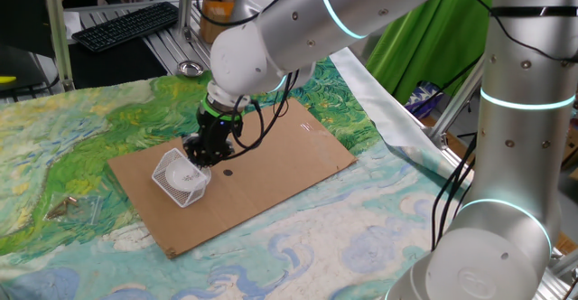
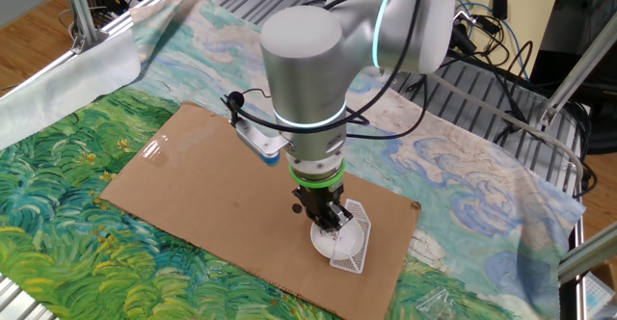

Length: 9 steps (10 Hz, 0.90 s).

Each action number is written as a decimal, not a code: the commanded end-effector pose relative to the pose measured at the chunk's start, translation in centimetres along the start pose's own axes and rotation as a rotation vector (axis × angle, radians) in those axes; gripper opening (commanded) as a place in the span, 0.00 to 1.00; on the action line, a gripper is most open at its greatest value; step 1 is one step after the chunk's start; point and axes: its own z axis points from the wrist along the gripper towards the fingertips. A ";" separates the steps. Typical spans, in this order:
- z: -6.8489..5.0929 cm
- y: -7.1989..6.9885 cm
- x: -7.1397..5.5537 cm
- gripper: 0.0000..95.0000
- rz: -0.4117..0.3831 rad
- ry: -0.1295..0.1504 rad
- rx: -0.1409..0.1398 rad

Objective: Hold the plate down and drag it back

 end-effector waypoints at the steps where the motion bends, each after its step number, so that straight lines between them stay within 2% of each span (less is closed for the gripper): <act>1: 0.0 -0.1 0.0 0.00 -0.002 -0.007 0.012; 9: -0.2 -0.4 -0.3 0.00 -0.012 -0.015 0.037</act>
